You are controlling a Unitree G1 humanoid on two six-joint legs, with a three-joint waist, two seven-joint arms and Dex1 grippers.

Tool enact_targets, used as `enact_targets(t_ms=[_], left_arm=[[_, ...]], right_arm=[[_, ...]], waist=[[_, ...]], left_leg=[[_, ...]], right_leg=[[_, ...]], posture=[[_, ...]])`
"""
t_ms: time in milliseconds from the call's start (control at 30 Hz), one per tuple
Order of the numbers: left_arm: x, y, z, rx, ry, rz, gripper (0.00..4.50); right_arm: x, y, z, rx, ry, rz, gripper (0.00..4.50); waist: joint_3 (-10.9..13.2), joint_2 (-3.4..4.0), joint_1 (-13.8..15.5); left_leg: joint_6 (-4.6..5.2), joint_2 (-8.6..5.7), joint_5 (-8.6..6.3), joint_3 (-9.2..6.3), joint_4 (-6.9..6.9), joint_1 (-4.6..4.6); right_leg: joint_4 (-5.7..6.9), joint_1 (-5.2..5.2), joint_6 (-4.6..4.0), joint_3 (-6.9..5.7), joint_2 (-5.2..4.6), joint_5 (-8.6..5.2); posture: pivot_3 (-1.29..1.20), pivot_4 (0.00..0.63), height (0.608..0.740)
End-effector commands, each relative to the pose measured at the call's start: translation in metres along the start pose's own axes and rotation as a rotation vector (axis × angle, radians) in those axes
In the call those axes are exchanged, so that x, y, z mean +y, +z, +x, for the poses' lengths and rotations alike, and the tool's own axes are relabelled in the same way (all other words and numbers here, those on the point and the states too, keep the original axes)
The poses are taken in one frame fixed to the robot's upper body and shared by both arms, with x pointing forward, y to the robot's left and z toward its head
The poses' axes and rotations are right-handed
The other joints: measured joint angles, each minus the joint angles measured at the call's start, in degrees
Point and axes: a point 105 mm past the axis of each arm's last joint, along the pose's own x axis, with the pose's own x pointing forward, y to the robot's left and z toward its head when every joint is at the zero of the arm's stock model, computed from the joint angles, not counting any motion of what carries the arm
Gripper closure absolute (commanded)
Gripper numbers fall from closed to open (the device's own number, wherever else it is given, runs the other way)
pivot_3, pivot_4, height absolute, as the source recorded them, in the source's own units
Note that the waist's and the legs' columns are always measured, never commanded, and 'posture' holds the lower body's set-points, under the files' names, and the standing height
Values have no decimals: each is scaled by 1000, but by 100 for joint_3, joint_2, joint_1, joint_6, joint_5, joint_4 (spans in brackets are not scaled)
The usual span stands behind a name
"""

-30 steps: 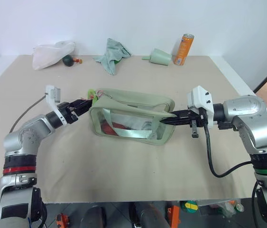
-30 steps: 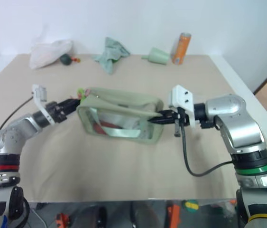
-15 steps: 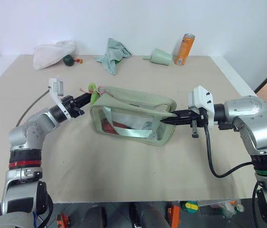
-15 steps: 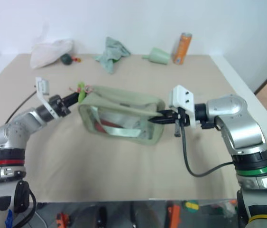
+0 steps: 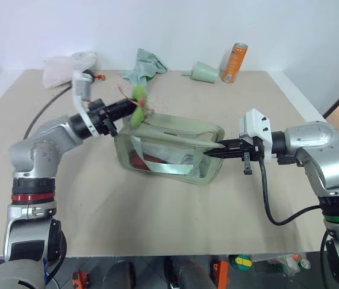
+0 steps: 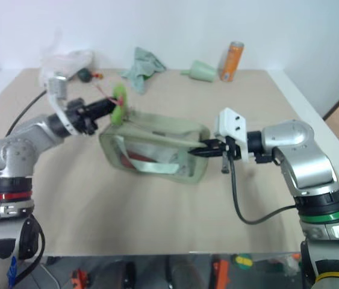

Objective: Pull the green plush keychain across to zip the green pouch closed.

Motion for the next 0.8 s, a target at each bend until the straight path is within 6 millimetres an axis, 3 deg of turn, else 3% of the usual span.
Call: enact_targets(t_ms=[33, 233, 400, 533, 667, 800], left_arm=[[0, -6, 9, 94, -7, 70, 4414], [10, -6, 17, 107, 31, 48, 2541], [14, 4, 12, 69, 53, 50, 815], [12, 21, 4, -15, 48, 32, 815], [9, 45, -19, -153, 30, 10, 815], [8, 45, -46, -163, 36, -5, 815]], right_arm=[[-1, 13, -4, -23, -21, -54, 4500], [0, 13, -5, -21, -30, -51, 4500], [0, 13, -6, -21, -36, -51, 4500], [-1, 13, -5, -23, -36, -53, 4500], [-2, 14, -3, -27, -29, -56, 4500], [-2, 14, -1, -27, -24, -61, 4500]], waist=[[0, 1, 2], [-1, 1, 7], [0, 1, 6], [0, 1, 3], [0, 1, -11], [0, 2, -10]], left_leg=[[0, 0, 0, 0, 0, 1], [1, -3, 0, 2, 2, 4], [1, -2, 0, 1, 2, 4], [1, 0, 0, 1, 2, 4], [1, 4, 0, 4, 0, 2], [1, 6, 0, 0, -4, 3]], right_leg=[[0, 0, 0, 0, 0, 0], [0, 4, 1, 1, -3, 0], [0, 4, 2, 2, -2, 1], [0, 4, 2, 1, -1, 1], [0, -1, 1, 4, 3, 1], [0, -1, 1, 0, 4, -1]], posture=[[0, 150, 740], [0, 150, 740], [0, 150, 740], [0, 150, 740], [0, 150, 740], [0, 150, 740]])
